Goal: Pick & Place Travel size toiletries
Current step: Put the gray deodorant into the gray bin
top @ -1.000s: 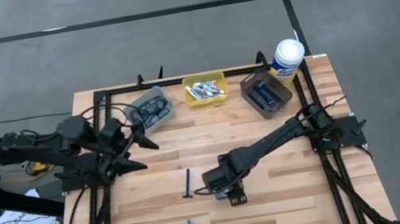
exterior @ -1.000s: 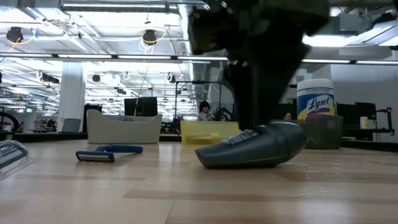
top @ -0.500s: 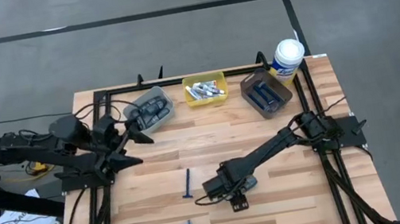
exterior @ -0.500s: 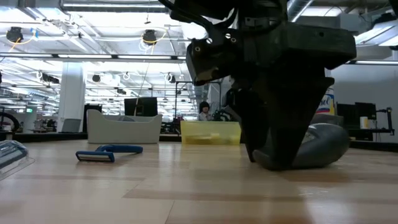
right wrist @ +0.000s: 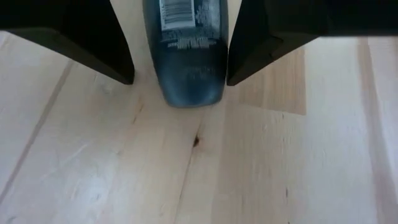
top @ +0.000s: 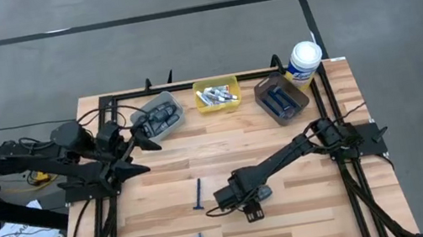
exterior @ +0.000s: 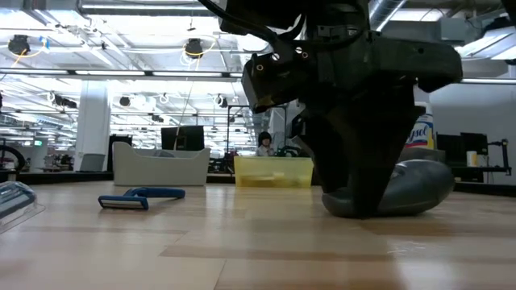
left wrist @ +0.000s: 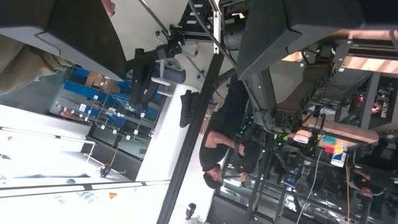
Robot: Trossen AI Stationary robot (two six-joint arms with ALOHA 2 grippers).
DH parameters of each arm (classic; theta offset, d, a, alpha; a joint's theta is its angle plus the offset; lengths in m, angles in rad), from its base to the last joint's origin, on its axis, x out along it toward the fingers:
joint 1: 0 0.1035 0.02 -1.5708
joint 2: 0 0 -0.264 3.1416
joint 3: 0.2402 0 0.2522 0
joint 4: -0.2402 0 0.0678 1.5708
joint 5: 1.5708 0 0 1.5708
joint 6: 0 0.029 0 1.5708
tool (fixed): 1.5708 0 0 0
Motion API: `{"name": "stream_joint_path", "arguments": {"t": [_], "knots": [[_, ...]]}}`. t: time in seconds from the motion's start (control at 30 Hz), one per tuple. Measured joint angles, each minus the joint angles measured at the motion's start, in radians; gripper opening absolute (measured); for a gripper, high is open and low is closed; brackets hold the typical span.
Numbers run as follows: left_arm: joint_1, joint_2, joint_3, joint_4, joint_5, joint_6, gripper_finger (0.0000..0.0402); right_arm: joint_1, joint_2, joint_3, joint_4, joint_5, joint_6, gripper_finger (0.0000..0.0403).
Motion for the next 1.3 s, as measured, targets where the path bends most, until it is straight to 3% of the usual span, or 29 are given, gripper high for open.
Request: {"name": "stream_joint_path", "arguments": {"t": [0.43,0.8,0.9,1.0,1.3], "knots": [[0.000,0.000,0.000,0.000,0.000,0.000,0.0301,-0.026,-0.001,0.047,-0.158,-0.015,0.005,0.0250],[0.000,0.000,0.000,0.001,-0.001,-0.002,0.0301,0.012,-0.014,-0.097,-0.084,0.001,0.154,0.0249],[0.000,0.000,0.000,0.000,-0.006,-0.002,0.0301,0.020,-0.014,-0.100,-0.074,0.005,0.179,0.0232],[0.000,0.000,0.000,0.000,-0.017,-0.001,0.0301,0.024,-0.014,-0.101,-0.071,0.009,0.199,0.0188],[0.000,0.000,0.000,0.000,-0.037,0.001,0.0301,0.015,-0.009,-0.072,-0.079,0.021,0.207,0.0188]]}}
